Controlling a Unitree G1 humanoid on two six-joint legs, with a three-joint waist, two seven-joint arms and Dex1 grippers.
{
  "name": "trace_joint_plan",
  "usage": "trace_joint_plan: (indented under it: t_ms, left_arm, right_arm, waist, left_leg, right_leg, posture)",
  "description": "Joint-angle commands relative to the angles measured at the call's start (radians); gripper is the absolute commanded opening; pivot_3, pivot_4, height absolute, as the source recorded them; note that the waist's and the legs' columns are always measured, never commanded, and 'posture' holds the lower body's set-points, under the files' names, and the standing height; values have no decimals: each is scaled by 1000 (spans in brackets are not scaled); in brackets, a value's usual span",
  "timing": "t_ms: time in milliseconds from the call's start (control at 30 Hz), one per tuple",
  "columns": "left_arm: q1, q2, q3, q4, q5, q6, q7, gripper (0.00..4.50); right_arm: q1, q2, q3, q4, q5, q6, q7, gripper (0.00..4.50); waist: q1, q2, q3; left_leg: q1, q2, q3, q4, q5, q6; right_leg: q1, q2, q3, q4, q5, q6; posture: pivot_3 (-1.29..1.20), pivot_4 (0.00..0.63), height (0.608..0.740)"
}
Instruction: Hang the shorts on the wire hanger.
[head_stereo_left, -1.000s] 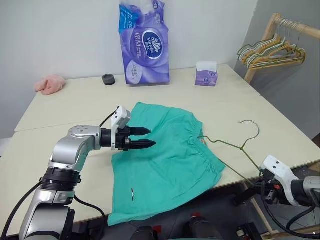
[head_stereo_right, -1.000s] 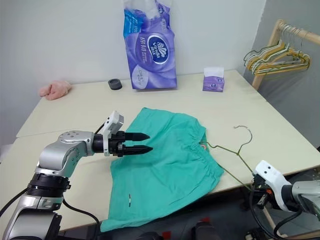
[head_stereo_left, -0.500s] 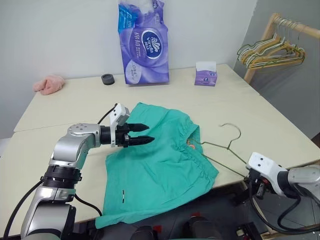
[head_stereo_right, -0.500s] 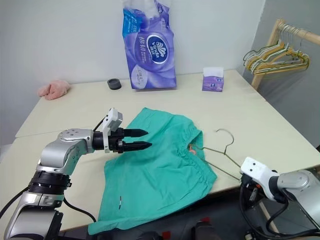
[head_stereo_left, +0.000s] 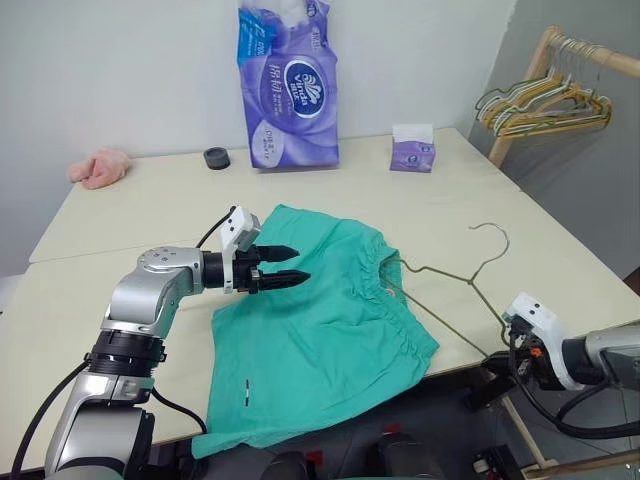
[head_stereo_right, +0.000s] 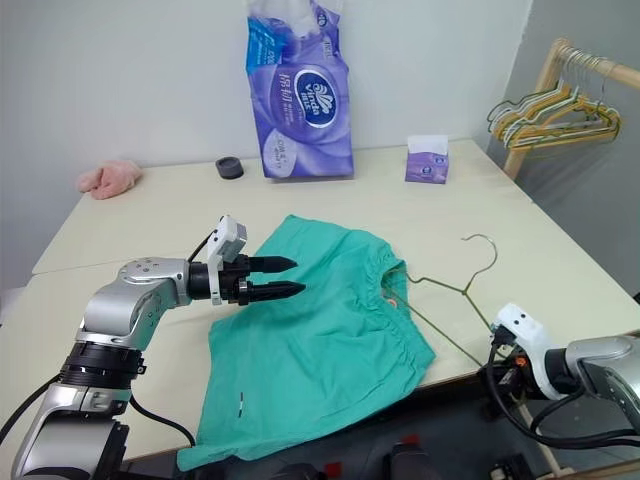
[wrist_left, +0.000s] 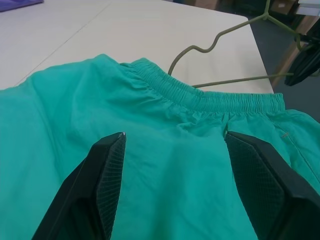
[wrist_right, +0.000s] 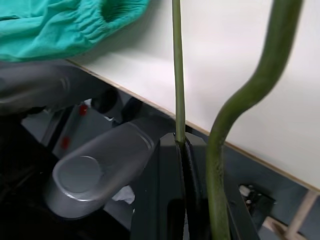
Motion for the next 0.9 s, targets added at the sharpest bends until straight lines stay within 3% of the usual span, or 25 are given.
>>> trace_joint_plan:
  t_ms: [33, 533, 700, 900]
  left_arm:
    - [-18, -3, 9, -23, -1, -18, 2, 3341]
    - [-10, -13, 14, -33, 2, -36, 11, 3341]
    - [-5, -13, 15, -36, 5, -44, 14, 3341]
    - [-1, -16, 17, -39, 2, -50, 22, 3341]
  right_arm:
    - [-62, -1, 63, 61, -12, -15, 19, 0]
    - [-361, 81, 281, 359, -61, -5, 75, 0]
    - [-432, 108, 304, 462, -62, 29, 101, 0]
    - [-536, 218, 273, 551, -69, 45, 59, 0]
  waist:
    - [0, 0, 0]
    - [1, 1, 1]
    - [2, 1, 0]
    - [1, 1, 0]
  left_leg:
    - [0, 0, 0, 0, 0, 0]
    - [0, 0, 0, 0, 0, 0]
    - [0, 0, 0, 0, 0, 0]
    - [0, 0, -1, 0, 0, 0]
  right_leg:
    - [0, 0, 0, 0, 0, 0]
    - [-1, 0, 0, 0, 3, -5]
    - [-1, 0, 0, 0, 3, -5]
    - [-1, 0, 0, 1, 3, -5]
  posture:
    - [-158, 52, 740]
    - [-130, 44, 740]
    - [-122, 42, 740]
    - [-118, 38, 740]
